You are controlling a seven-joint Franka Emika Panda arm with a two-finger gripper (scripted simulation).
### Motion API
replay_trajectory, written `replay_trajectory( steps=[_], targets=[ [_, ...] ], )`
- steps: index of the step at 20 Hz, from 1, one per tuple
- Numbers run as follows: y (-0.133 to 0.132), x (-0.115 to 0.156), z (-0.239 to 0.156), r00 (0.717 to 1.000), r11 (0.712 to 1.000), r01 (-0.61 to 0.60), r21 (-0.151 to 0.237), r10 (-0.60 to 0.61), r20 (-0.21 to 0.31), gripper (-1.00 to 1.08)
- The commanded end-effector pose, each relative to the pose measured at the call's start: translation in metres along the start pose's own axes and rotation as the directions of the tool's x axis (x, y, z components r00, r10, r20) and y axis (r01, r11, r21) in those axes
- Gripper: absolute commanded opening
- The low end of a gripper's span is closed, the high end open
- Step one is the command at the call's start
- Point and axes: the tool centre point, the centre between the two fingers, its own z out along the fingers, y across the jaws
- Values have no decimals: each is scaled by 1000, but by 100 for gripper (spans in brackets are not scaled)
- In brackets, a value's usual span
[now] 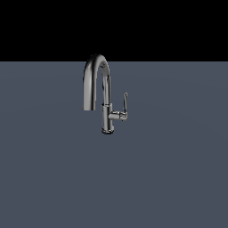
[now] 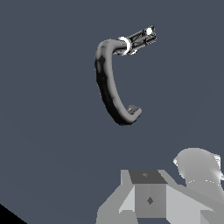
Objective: Turn on the faucet by rotating a designated handle.
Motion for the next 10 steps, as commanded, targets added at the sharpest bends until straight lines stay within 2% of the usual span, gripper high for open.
replay_trajectory(
  steps=[1,6,10],
  targets=[
    [-1,18,2,998,997,-51,52,49,40,-100],
    [0,54,9,981,976,-159,150,140,131,-100],
    [2,83,18,955,941,-253,223,206,213,-100]
  ],
)
